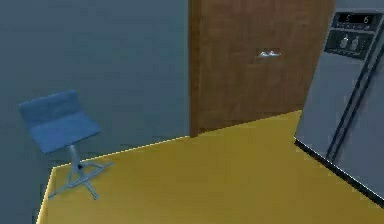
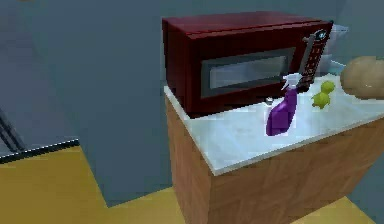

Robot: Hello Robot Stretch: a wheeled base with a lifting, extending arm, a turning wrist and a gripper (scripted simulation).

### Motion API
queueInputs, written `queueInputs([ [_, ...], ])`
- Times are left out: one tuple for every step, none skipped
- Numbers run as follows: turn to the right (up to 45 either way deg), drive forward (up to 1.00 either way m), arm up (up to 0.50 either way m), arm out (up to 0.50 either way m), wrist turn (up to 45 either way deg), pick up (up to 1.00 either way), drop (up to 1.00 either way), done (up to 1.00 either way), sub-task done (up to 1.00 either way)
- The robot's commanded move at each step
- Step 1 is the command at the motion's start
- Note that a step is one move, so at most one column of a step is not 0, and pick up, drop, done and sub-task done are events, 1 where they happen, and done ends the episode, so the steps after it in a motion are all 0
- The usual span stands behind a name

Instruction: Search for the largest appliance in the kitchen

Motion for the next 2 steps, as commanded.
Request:
queueInputs([
  [30.0,0.0,0.0,0.0,0.0,0.0,0.0,0.0,0.0],
  [0.0,0.9,0.0,0.0,0.0,0.0,0.0,0.0,0.0],
])
